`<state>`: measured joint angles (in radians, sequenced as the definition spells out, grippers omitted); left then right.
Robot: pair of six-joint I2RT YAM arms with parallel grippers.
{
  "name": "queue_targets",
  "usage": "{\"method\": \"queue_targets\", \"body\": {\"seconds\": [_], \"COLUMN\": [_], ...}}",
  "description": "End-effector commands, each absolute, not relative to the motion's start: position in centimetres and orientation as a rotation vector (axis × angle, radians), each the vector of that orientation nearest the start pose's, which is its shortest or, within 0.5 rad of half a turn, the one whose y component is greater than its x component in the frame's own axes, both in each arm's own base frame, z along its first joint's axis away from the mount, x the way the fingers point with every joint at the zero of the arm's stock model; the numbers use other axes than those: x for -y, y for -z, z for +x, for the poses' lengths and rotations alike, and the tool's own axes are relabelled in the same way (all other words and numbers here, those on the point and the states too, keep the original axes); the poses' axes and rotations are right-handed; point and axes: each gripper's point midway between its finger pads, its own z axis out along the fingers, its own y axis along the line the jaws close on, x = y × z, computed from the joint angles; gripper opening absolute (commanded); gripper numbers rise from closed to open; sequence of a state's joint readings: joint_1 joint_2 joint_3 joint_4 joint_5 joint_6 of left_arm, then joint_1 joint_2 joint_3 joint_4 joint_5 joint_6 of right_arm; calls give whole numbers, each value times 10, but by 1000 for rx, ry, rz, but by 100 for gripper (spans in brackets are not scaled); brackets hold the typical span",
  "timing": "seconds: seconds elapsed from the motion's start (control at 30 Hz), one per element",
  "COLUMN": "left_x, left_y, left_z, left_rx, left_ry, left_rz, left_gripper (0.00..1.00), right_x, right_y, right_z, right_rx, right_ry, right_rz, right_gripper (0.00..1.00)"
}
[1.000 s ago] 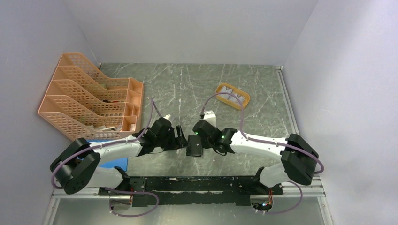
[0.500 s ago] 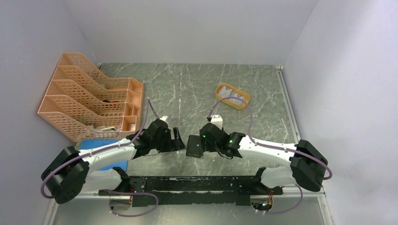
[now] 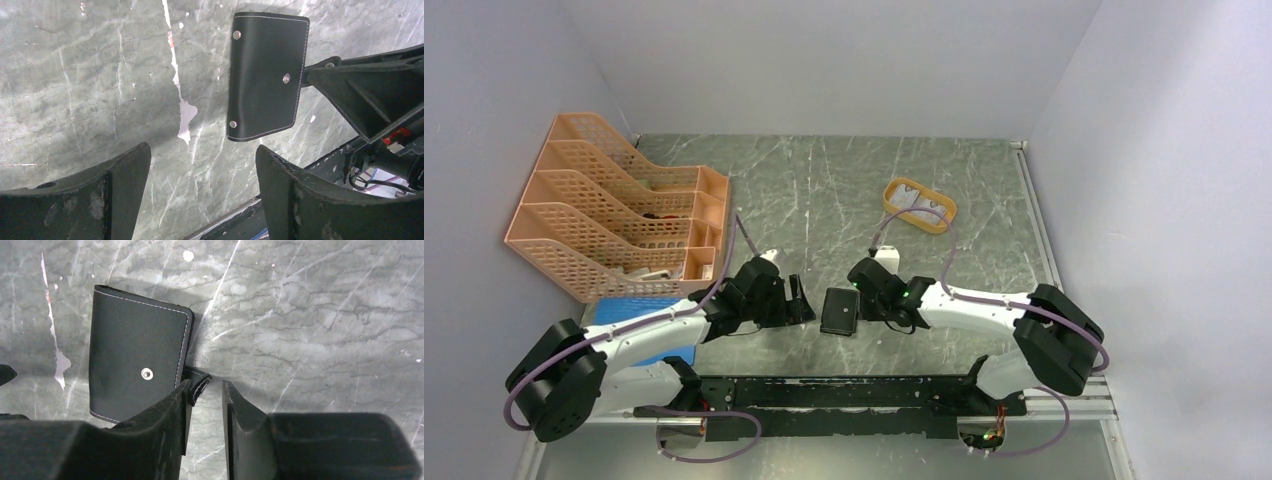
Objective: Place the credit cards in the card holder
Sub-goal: Open the card holder at the center of the board.
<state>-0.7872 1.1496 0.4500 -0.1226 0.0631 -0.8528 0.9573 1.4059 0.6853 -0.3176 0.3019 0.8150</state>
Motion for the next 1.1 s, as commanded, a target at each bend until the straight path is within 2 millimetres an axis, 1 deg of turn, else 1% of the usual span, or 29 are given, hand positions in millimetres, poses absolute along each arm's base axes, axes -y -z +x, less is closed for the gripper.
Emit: {"method": "queue_targets", "body": {"seconds": [0.0, 0.23, 0.33, 0.43, 0.5, 0.53, 0.57, 0.6, 0.77, 0.93, 1.0, 1.07], "left_x": [230, 240, 244, 246, 248, 250, 252, 254, 271, 281, 285, 290], "left_y": [-47, -48, -50, -53, -55, -57, -59, -60, -66, -63, -63, -63], "left_z": [171, 171, 171, 174, 177, 178, 180, 181, 180, 176, 175, 173], "left_rx": [-2544, -2536, -2523, -2501, -2482, -2471, -2452, -2441, -2404, -2416, -2411, -2410], "left_ry": [791, 852, 876, 889, 898, 910, 927, 937, 1022, 996, 979, 978], "left_rz": [-41, -28, -6, 9, 7, 7, 7, 5, 85, 166, 188, 202], "left_gripper": [80, 79, 79, 82, 84, 93, 97, 98, 98, 98, 95, 95], "right_x": [-237, -233, -234, -235, -238, -239, -239, -241, -238, -242, -246, -250], "right_y": [-29, -25, -34, -53, -62, -66, -68, -71, -73, -74, -80, -86], "right_z": [200, 201, 204, 206, 205, 203, 202, 200, 196, 196, 196, 196], "right_rx": [-2546, -2558, -2534, -2487, -2468, -2462, -2456, -2445, -2427, -2407, -2383, -2355], "right_ry": [-332, -351, -363, -392, -426, -440, -456, -477, -499, -535, -564, -596], "right_rz": [-37, -40, -67, -120, -174, -192, -214, -234, -254, -277, -297, -319], "right_gripper": [27, 7, 0, 0, 0, 0, 0, 0, 0, 0, 0, 0]}}
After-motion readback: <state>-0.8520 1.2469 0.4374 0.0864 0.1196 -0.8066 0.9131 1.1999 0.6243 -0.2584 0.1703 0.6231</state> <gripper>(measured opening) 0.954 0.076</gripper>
